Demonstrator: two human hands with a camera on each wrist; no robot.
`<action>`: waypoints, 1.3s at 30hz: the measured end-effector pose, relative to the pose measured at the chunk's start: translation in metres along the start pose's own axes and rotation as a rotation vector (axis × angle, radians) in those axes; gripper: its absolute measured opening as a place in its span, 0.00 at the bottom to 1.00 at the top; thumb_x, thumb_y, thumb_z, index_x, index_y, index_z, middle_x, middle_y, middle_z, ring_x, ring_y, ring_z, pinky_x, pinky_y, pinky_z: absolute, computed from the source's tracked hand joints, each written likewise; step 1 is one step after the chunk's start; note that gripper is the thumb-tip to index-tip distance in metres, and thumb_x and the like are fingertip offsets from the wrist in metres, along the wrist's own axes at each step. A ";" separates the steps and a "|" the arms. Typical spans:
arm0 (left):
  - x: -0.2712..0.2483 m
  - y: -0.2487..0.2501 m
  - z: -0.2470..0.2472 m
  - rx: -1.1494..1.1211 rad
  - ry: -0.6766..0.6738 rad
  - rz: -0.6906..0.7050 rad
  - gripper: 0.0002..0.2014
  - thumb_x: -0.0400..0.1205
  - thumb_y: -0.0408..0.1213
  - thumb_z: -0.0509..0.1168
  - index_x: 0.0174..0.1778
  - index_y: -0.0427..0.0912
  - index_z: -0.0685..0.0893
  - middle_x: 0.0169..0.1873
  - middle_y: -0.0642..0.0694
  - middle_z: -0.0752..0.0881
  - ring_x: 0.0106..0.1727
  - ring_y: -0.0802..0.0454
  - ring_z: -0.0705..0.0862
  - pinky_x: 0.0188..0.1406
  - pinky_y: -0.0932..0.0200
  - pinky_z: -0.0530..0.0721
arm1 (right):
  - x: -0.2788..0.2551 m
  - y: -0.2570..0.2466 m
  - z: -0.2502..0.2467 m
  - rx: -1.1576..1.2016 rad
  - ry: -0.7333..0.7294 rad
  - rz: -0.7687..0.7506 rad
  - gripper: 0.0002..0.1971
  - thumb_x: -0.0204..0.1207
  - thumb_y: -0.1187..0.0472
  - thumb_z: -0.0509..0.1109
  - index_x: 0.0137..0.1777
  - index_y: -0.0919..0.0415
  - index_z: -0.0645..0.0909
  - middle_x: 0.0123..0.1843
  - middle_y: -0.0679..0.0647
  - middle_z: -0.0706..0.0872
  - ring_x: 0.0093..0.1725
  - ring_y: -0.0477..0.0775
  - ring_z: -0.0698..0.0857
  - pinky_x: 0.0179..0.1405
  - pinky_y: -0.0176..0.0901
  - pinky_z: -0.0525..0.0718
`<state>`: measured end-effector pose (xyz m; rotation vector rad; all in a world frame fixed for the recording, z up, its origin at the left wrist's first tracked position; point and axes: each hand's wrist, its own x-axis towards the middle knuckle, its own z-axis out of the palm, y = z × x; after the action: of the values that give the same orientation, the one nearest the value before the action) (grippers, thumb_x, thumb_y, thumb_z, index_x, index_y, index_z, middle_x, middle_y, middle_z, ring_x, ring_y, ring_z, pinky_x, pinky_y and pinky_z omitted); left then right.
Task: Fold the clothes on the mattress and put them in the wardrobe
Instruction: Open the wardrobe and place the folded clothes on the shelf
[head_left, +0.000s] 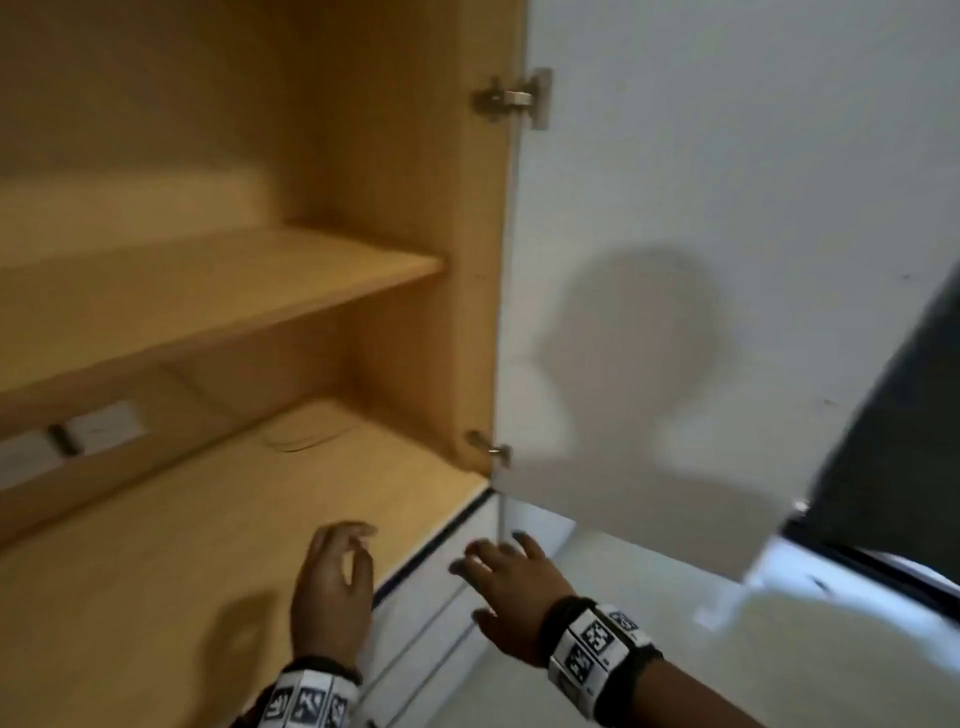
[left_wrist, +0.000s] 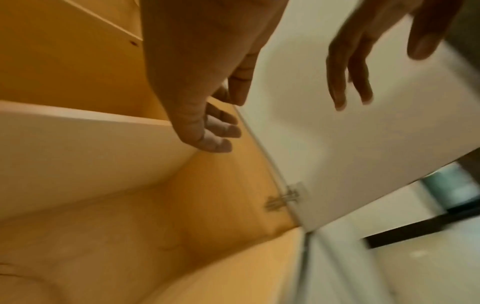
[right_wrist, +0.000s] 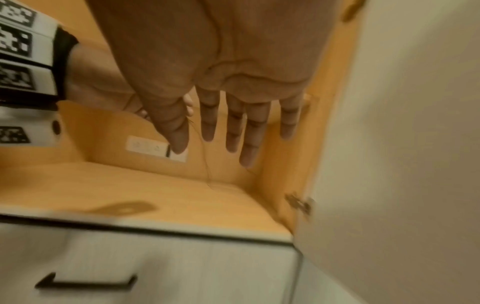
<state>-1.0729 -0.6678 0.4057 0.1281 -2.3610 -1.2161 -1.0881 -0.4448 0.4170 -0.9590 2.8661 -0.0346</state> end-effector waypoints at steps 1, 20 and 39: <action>-0.024 0.016 0.046 -0.113 -0.153 -0.092 0.18 0.80 0.20 0.64 0.44 0.52 0.84 0.48 0.49 0.85 0.53 0.43 0.85 0.51 0.55 0.80 | -0.045 0.030 0.019 0.069 -0.077 0.121 0.29 0.79 0.50 0.65 0.79 0.49 0.64 0.79 0.56 0.68 0.73 0.62 0.74 0.81 0.63 0.56; -0.468 0.245 0.474 0.188 -2.014 -0.373 0.19 0.74 0.45 0.78 0.47 0.36 0.80 0.48 0.41 0.87 0.40 0.62 0.89 0.58 0.69 0.72 | -0.761 0.080 0.361 1.357 0.689 2.455 0.10 0.76 0.60 0.75 0.55 0.60 0.81 0.52 0.64 0.86 0.53 0.63 0.84 0.54 0.49 0.81; -0.748 0.195 0.669 0.277 -2.245 -0.426 0.52 0.66 0.73 0.71 0.80 0.43 0.68 0.77 0.44 0.74 0.75 0.41 0.76 0.77 0.38 0.70 | -0.772 0.179 0.537 1.365 2.567 2.329 0.23 0.70 0.66 0.79 0.64 0.64 0.78 0.62 0.59 0.83 0.56 0.63 0.83 0.53 0.53 0.80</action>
<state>-0.6916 0.1654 -0.0463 -1.4987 -4.4338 -1.2337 -0.5193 0.1705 -0.0452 -1.6428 0.1129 1.2022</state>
